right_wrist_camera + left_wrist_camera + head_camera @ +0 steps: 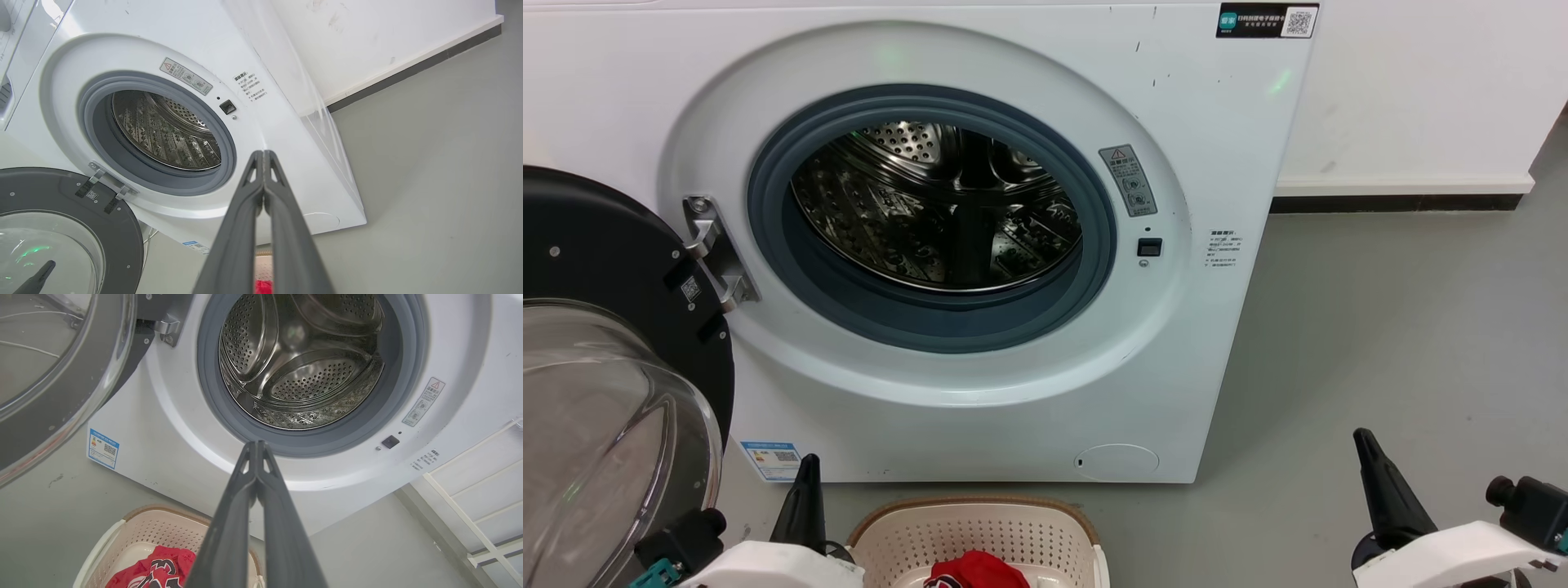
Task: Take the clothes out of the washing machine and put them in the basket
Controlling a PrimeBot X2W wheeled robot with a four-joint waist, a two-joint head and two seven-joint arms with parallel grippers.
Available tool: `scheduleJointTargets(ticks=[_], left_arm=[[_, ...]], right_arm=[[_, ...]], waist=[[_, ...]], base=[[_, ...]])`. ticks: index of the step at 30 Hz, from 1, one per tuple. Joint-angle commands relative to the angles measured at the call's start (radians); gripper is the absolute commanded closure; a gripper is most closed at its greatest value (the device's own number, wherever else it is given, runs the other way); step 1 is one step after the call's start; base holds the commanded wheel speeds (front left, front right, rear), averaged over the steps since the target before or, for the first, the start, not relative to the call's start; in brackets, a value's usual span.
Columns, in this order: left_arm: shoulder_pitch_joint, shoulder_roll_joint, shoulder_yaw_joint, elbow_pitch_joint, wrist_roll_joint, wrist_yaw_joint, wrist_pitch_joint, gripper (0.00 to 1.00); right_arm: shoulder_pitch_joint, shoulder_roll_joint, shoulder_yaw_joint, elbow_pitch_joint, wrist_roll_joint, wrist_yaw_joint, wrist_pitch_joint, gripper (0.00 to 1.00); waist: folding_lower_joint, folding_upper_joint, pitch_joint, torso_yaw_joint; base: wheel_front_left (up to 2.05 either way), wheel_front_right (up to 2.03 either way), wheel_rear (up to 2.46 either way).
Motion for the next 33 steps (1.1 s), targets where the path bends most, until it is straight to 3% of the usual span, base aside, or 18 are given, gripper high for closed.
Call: scheduleJointTargets(ticks=[1, 33], left_arm=[[-0.034, 0.001, 0.009, -0.007, -0.042, -0.006, 0.009, 1.0], [-0.093, -0.014, 0.051, 0.029, -0.436, -0.047, 0.098, 1.0]], right_arm=[[-0.033, -0.009, -0.003, -0.002, 0.047, 0.0, 0.001, 1.0], [-0.105, -0.015, -0.026, 0.074, 0.468, 0.0, 0.035, 1.0]], waist=[[0.0, 0.0, 0.001, 0.0], [0.0, 0.0, 0.022, 0.004]], base=[[0.0, 0.0, 0.0], [0.0, 0.0, 0.0]])
